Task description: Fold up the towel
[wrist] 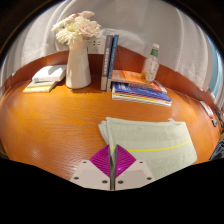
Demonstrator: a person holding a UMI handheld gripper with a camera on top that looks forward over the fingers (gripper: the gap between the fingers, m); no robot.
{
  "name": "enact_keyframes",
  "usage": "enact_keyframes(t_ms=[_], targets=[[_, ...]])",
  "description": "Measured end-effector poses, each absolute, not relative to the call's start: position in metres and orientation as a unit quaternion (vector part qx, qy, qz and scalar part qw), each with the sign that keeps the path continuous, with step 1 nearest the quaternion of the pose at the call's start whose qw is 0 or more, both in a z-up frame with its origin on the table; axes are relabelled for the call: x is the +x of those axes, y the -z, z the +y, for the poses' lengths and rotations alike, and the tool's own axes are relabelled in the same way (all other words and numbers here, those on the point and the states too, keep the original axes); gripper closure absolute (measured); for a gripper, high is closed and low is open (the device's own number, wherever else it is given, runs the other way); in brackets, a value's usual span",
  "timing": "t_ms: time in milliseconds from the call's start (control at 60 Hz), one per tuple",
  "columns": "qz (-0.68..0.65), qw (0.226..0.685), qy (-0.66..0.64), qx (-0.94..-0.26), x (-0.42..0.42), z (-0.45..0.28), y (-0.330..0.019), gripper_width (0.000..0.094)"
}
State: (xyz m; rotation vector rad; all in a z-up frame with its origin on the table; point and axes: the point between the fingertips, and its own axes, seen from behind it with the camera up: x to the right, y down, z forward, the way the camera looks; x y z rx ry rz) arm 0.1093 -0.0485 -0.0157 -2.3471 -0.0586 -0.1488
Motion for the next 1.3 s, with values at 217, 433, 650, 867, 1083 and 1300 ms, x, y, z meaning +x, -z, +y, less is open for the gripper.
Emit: enact_keyframes(t_ms=[217,433,650,867,1083,1300], targets=[[-0.058,0.383,0.08,-0.918,0.136,-0.036,-0.044,0.0904],[-0.035,0.412,0.163,-0.896,0.258,-0.017,-0.119,0.0904],[0.0,0.354,0.194,-0.915,0.369,-0.033,-0.068,0.0847],[0.017,0.341,0.178,-0.923,0.375,-0.062,-0.056,0.0311],[0.019,0.412,0.129,-0.902,0.28,-0.067,-0.132,0.0232],[0.032,0.484,0.057,-0.873,0.158,-0.093,-0.213,0.0231]])
